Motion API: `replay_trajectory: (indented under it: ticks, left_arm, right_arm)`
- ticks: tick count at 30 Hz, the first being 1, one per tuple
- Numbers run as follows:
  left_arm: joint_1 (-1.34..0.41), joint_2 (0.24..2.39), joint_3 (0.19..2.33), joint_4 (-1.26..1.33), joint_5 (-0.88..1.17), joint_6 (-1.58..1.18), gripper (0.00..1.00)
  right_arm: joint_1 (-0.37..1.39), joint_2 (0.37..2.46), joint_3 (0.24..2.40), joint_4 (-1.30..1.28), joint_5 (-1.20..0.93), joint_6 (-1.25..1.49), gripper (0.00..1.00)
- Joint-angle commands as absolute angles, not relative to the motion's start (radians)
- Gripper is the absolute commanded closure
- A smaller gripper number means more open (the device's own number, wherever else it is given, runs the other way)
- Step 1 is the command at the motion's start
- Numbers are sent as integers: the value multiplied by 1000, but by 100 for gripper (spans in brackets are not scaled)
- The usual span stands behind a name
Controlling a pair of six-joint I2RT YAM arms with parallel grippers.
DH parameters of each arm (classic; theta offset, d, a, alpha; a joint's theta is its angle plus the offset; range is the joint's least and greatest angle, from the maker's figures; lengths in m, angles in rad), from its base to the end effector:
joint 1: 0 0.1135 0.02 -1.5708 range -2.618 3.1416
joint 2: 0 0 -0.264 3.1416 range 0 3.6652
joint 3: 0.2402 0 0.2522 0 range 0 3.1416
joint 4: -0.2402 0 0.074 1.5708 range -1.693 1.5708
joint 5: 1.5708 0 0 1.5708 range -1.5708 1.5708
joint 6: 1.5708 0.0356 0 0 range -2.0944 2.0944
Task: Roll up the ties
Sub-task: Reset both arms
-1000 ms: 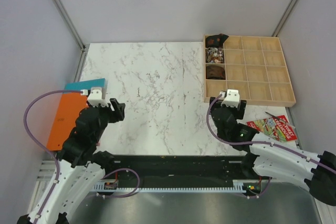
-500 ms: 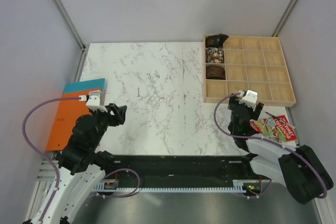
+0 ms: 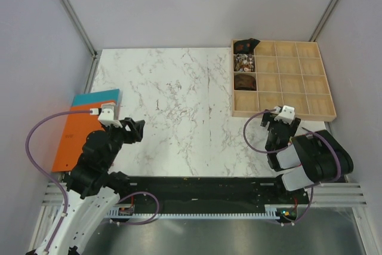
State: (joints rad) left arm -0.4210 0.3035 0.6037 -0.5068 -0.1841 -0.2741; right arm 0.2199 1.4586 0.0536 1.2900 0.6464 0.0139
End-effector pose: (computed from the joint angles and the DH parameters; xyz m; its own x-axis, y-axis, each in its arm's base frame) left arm 0.0857 -0.0312 0.2998 -0.2447 -0.1820 -0.9524 0.1787 0.9569 -0.2288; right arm 0.1918 0.0209 0.1324 -0.1063 -0.0124 -0.9943 0.4113 0.9098 -0.0553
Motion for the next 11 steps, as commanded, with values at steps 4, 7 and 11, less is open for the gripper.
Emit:
replay_trajectory:
  ticks: [4,7,11]
  left_arm:
    - [-414,293,620,-477,-149,-206,25]
    - [-414,276,598,-439,-155,-190,27]
    - [-414,293,606,-445,-207,-221,25]
  right_arm:
    - [175,1534,204,1289,451,0,2]
    - [155,1525,219,1236,439,26,2]
    - [156,1529,215,1246,443,25,2]
